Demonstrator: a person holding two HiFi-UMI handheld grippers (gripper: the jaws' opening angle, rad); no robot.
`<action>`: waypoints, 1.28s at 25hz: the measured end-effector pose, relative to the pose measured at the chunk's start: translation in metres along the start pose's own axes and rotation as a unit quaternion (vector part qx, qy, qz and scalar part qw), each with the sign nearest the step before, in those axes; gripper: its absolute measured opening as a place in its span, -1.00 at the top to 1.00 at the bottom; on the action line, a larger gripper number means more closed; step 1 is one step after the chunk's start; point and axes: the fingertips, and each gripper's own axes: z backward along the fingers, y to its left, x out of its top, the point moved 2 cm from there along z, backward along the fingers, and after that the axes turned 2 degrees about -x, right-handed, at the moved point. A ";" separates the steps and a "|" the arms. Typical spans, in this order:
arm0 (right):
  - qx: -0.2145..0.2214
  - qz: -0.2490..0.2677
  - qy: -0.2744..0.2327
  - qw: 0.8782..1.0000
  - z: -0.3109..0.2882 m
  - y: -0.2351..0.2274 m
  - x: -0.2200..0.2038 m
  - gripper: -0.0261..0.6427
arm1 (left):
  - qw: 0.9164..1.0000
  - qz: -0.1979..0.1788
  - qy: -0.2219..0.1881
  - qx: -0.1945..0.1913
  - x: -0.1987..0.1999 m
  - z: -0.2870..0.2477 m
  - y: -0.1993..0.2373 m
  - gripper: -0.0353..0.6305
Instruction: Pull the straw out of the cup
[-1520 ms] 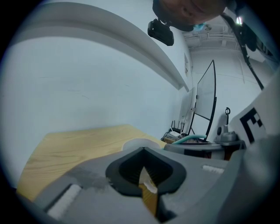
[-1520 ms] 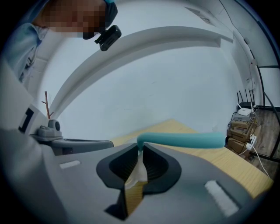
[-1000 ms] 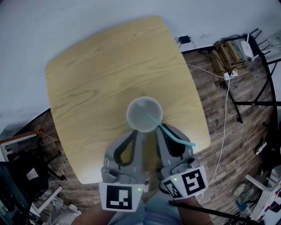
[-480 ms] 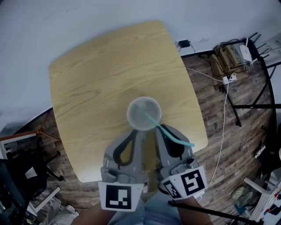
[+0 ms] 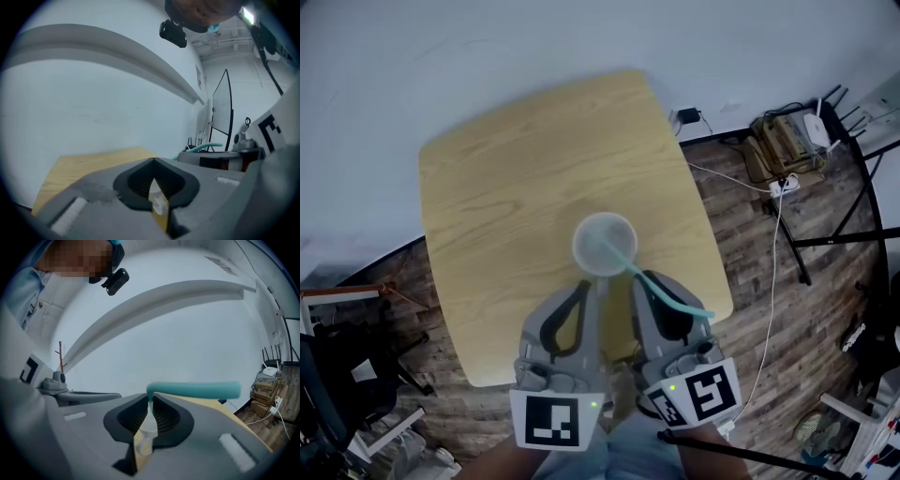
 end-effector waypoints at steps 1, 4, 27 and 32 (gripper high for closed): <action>0.002 0.002 -0.003 1.000 0.001 0.002 0.003 0.81 | 1.000 0.002 -0.004 0.003 0.003 0.002 0.000 0.84; 0.007 0.007 -0.014 1.000 0.006 0.007 0.013 0.81 | 1.000 -0.001 -0.015 0.007 0.012 0.009 -0.002 0.84; 0.040 0.060 -0.120 0.990 0.091 0.047 0.102 0.81 | 0.993 -0.036 -0.110 0.032 0.079 0.087 -0.054 0.84; 0.049 0.076 -0.143 0.986 0.119 0.058 0.120 0.81 | 0.989 -0.041 -0.138 0.040 0.090 0.110 -0.069 0.84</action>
